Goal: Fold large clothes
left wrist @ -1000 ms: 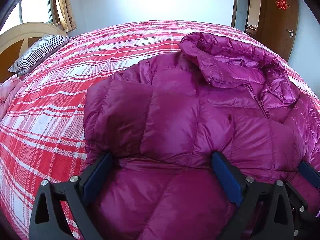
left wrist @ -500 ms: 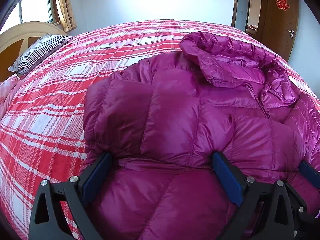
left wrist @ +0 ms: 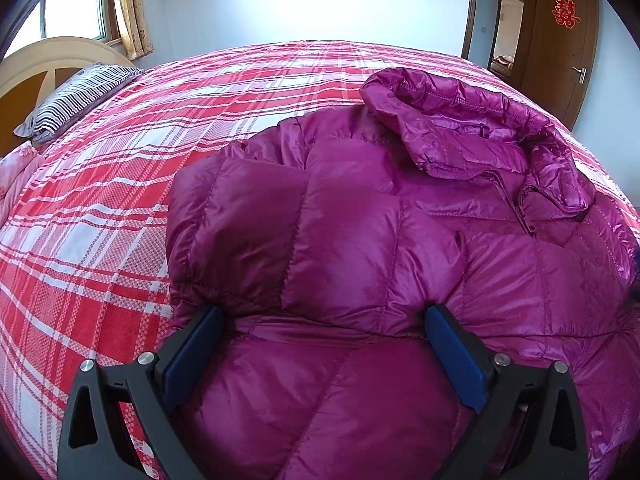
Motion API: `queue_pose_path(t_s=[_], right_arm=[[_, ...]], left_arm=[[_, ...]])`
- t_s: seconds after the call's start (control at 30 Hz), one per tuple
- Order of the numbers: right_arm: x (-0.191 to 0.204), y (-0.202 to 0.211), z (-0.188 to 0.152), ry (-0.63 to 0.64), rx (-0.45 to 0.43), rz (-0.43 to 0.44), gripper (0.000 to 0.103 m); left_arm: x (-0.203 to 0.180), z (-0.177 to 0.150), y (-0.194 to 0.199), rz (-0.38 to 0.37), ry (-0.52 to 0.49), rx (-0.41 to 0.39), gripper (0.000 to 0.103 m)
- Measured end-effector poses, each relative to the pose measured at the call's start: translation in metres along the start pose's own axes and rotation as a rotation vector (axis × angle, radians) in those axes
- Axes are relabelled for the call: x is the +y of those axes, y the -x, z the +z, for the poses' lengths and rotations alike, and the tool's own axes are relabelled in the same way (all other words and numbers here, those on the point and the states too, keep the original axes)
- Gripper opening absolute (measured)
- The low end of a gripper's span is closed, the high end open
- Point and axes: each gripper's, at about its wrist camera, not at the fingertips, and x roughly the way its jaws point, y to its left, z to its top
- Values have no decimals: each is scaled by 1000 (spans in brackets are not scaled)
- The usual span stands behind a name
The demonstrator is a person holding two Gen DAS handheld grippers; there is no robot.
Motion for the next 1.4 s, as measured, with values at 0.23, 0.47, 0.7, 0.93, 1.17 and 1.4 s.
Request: queue_pose_path(t_s=[0.23, 0.47, 0.7, 0.93, 1.17, 1.4], right_arm=[[-40, -45, 108, 77, -47, -23, 70], [-30, -129, 156, 359, 174, 13, 69], [-31, -135, 143, 474, 213, -24, 15], [-22, -120, 99, 550, 81, -133, 13], [-26, -145, 79, 504, 45, -176, 13], [-28, -144, 74, 483, -8, -175, 13]], left_arm=[[2, 1, 0, -13, 7, 0, 102], [3, 1, 0, -17, 10, 2, 102], [3, 1, 0, -20, 13, -2, 102], [15, 0, 33, -172, 74, -69, 102], [3, 69, 90, -144, 1, -224, 102], [-41, 163, 20, 26, -130, -229, 102]])
